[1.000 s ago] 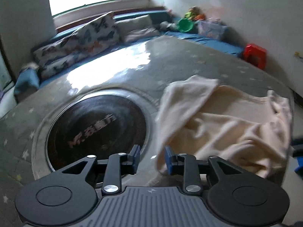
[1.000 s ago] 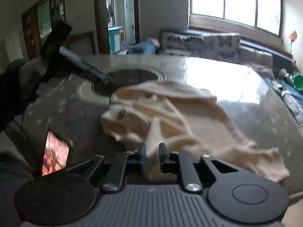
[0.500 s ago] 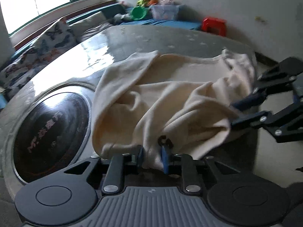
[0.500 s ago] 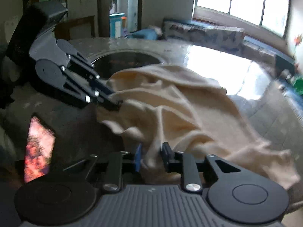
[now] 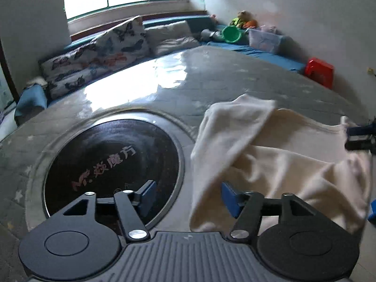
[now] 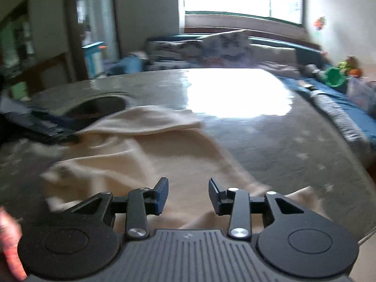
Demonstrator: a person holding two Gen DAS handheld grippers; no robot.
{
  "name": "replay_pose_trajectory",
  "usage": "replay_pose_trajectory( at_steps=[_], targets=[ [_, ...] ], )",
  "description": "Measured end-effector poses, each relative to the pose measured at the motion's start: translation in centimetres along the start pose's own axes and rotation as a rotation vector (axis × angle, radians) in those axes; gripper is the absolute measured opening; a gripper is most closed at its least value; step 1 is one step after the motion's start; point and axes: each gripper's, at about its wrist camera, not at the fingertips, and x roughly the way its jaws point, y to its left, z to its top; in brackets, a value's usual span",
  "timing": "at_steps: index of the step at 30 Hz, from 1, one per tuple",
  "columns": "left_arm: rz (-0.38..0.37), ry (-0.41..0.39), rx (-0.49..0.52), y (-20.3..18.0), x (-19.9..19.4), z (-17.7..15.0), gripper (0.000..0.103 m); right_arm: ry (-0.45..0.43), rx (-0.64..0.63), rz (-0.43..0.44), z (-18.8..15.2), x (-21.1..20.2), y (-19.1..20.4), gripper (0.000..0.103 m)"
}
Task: Fold clothes
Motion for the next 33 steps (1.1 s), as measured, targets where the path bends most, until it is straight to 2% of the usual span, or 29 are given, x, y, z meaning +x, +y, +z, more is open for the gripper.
replay_pose_trajectory(
  at_steps=[3,5,6,7,9,11,12,16,20,28,31,33],
  targets=[
    [-0.009,0.035,-0.010,0.1,1.3,0.2,0.066,0.037,0.018,-0.047,0.6,2.6,-1.6,0.047],
    [-0.030,0.050,-0.010,0.2,1.6,0.1,0.045,0.066,0.017,-0.066,0.8,4.6,-2.1,0.049],
    [-0.043,0.057,-0.013,0.3,1.7,0.0,0.020,0.076,0.014,-0.069,1.0,5.4,-2.1,0.050],
    [-0.057,0.065,-0.029,0.7,1.6,-0.1,0.016,0.079,0.007,-0.064,1.4,6.0,-1.6,0.051],
    [-0.045,0.053,-0.048,1.4,1.0,-0.3,0.012,0.083,-0.007,-0.052,2.2,7.1,-0.6,0.043],
    [-0.033,0.035,-0.067,2.5,0.0,-0.6,0.011,0.088,-0.021,-0.041,3.0,8.2,0.3,0.014],
    [-0.030,0.028,-0.078,3.1,-0.6,-0.7,0.011,0.090,-0.028,-0.035,3.4,8.7,0.8,0.011],
    [0.009,0.011,-0.123,5.6,-2.5,-1.9,0.010,0.099,-0.058,-0.012,5.0,11.0,2.8,0.010],
    [0.063,0.011,-0.200,8.5,-4.8,-4.1,0.010,0.104,-0.123,0.018,8.4,14.8,6.7,0.010],
    [0.191,0.039,-0.338,12.7,-10.2,-10.3,0.011,0.086,-0.267,0.159,15.0,21.8,19.6,0.010],
    [0.229,0.053,-0.375,13.8,-11.7,-12.2,0.014,0.074,-0.290,0.242,16.3,22.3,23.4,0.014],
    [0.246,0.061,-0.396,14.5,-12.4,-13.1,0.016,0.046,-0.314,0.272,16.7,21.1,24.3,0.016]
  ],
)
